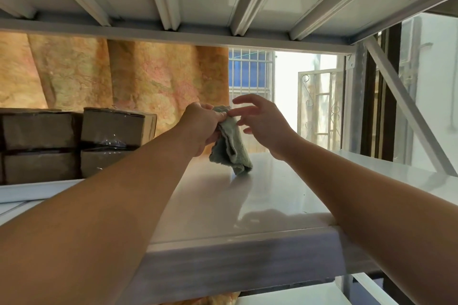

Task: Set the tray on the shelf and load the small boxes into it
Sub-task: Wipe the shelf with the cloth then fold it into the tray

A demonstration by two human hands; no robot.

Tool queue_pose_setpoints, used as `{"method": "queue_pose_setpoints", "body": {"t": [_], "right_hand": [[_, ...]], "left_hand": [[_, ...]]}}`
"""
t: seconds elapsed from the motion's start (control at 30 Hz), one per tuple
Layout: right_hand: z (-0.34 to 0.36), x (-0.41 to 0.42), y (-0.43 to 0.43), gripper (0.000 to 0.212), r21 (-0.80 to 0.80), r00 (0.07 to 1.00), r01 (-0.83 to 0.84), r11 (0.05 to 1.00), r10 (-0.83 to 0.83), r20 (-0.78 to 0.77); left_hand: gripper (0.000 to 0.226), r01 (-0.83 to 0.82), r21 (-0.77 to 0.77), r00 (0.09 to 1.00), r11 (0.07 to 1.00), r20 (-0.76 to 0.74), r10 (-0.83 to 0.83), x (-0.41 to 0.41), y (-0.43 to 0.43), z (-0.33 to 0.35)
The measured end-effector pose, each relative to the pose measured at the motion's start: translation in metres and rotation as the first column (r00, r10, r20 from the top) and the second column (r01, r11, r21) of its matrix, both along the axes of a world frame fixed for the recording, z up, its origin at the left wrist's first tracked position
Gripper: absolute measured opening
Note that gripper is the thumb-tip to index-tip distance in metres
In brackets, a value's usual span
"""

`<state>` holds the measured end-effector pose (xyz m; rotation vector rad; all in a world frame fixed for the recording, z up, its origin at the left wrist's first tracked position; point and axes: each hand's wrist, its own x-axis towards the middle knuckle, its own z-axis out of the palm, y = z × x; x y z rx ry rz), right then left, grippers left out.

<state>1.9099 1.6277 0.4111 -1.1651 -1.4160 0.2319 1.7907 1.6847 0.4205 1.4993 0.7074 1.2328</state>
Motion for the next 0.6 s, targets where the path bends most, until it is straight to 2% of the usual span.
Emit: {"method": "queue_pose_setpoints", "body": {"t": [0.07,0.13,0.2,0.3,0.4,0.5,0.6], "right_hand": [[-0.001,0.007,0.003,0.03,-0.054,0.991,0.125,0.991,-0.127,-0.029],[-0.003,0.016,0.004,0.038,-0.23,0.981,0.172,0.958,-0.187,-0.047],[-0.004,0.023,0.001,0.054,-0.449,0.987,0.076,0.89,-0.131,-0.093],[-0.003,0.031,-0.004,0.052,-0.635,0.978,-0.146,0.759,0.014,-0.208],[0.0,0.036,-0.008,0.026,-0.621,0.953,-0.255,0.741,0.084,-0.291],[0.002,0.036,-0.009,0.021,-0.467,0.92,-0.253,0.847,0.061,-0.387],[0.005,0.035,-0.01,0.019,-0.329,0.917,-0.193,0.925,0.05,-0.397]], "left_hand": [[0.032,0.021,0.018,1.0,1.0,0.002,-0.021,-0.001,-0.001,0.001],[0.035,0.046,0.047,0.999,0.998,0.013,-0.047,-0.002,-0.003,0.004],[0.038,0.065,0.081,0.997,0.995,0.026,-0.068,-0.004,-0.004,0.006],[0.038,0.061,0.121,0.997,0.991,0.035,-0.066,-0.008,-0.001,0.008],[0.039,0.036,0.141,0.996,0.989,0.07,-0.046,-0.013,0.005,0.009],[0.042,0.01,0.111,0.995,0.994,0.1,-0.021,-0.016,0.008,0.011],[0.051,0.077,0.091,0.992,0.993,0.088,-0.085,-0.018,0.007,0.013]]}}
